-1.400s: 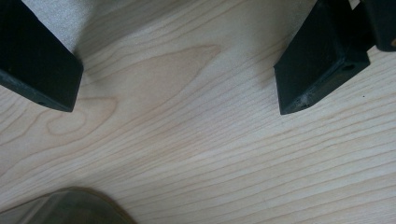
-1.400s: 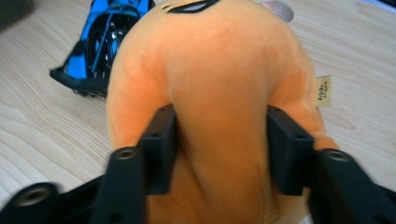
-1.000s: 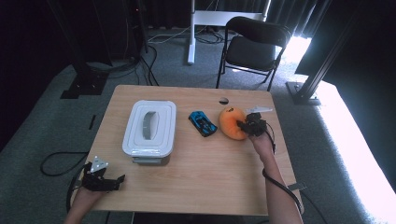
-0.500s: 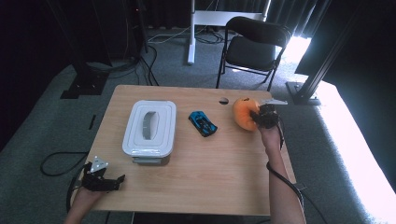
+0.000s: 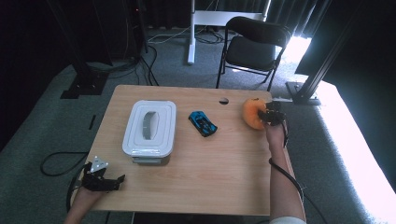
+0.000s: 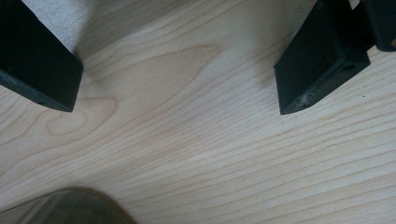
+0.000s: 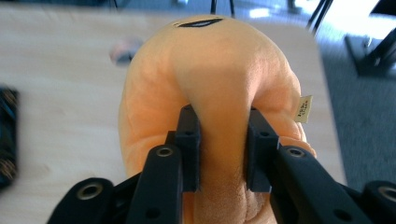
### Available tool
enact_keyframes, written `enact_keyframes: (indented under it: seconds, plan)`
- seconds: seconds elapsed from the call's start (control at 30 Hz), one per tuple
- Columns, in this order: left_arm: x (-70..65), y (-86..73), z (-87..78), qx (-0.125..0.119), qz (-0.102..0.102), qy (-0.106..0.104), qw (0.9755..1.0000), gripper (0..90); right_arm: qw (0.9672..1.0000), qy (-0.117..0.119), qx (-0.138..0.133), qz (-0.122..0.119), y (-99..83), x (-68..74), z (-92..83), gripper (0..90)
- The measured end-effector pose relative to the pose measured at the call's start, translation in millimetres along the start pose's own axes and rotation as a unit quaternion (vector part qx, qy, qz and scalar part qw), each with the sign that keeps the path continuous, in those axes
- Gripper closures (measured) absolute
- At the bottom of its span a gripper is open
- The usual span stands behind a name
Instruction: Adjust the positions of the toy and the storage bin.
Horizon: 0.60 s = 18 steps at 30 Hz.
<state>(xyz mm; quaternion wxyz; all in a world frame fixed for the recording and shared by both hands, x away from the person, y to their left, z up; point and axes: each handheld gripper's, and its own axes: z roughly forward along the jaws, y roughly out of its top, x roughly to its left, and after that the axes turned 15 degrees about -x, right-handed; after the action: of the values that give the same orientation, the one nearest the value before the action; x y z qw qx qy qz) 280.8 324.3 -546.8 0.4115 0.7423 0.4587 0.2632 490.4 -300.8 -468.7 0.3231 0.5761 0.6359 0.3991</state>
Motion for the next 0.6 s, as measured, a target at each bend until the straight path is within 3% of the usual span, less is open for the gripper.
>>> enact_keyframes:
  seconds: [0.03,0.13,0.2,0.3,0.5,0.6]
  plan:
    - [0.0,0.0,0.0,0.0,0.0,0.0,1.0,1.3,0.9999,0.005,0.01,0.004,-5.4,-0.8,3.6,65.4]
    - [0.0,0.0,0.0,0.0,0.0,0.0,1.0,1.3,0.9995,0.017,-0.006,0.024,-8.5,-4.6,0.8,55.5]
    - [0.0,0.0,0.0,0.0,0.0,0.0,1.0,1.3,0.9997,0.018,-0.001,0.016,-5.5,-5.3,-1.1,47.1]
    - [0.0,0.0,0.0,0.0,0.0,0.0,1.0,1.3,0.9993,0.028,-0.001,0.024,0.6,-8.8,-5.3,39.1]
    - [0.0,0.0,0.0,0.0,0.0,0.0,1.0,1.4,0.9992,0.034,-0.009,0.017,6.4,-6.6,-16.1,32.9]
    - [0.0,0.0,0.0,0.0,0.0,0.0,1.0,1.3,0.9977,0.056,-0.023,0.031,11.3,-3.2,-26.5,28.2]
